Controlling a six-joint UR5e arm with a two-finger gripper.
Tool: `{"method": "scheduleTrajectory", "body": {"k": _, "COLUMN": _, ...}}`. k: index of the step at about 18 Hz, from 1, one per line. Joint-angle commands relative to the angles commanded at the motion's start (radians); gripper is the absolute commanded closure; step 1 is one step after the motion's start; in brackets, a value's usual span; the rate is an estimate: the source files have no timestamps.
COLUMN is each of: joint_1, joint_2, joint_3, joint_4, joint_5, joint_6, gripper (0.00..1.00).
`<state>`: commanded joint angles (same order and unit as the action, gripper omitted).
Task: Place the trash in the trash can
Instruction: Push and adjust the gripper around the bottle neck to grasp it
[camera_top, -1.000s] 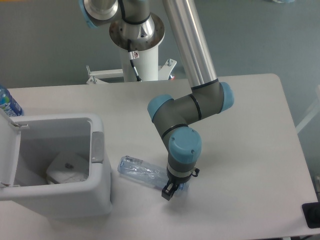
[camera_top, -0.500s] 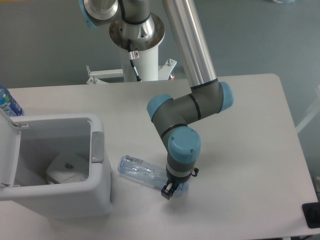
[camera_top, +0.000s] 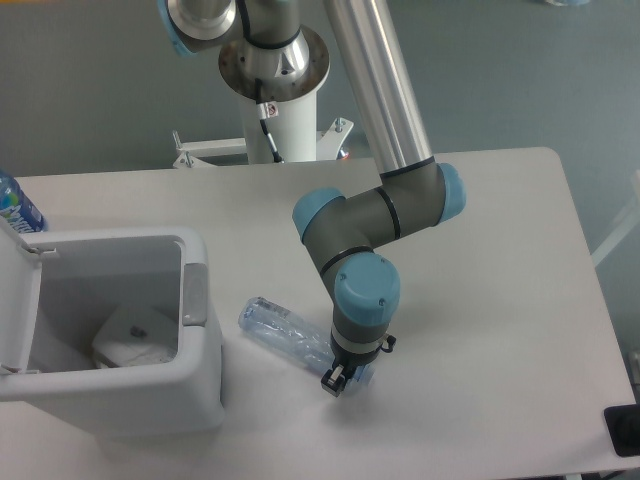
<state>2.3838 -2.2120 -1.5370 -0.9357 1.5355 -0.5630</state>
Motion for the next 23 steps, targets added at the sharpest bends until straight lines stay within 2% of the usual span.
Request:
{"method": "scheduleTrajectory", "body": {"k": 4, "joint_1": 0.0, "joint_2": 0.002, "joint_3": 0.0, "joint_4": 0.0, "joint_5": 0.0, "joint_6": 0.0, "gripper": 0.39}}
{"method": "scheduleTrajectory", "body": {"k": 19, "joint_1": -0.002, "joint_2": 0.017, "joint_3": -0.003, "joint_4": -0.003, "joint_5": 0.0, "joint_6": 0.002, "gripper": 0.45}}
{"method": "scheduleTrajectory", "body": {"k": 21, "joint_1": -0.002, "joint_2": 0.024, "joint_3": -0.002, "joint_4": -0.005, "joint_5": 0.0, "joint_6": 0.002, "gripper": 0.52}}
{"method": "scheduleTrajectory", "body": {"k": 23, "joint_1": 0.0, "joint_2": 0.034, "joint_3": 0.0, "joint_4": -0.003, "joint_5": 0.002, "joint_6": 0.003, "gripper": 0.52}}
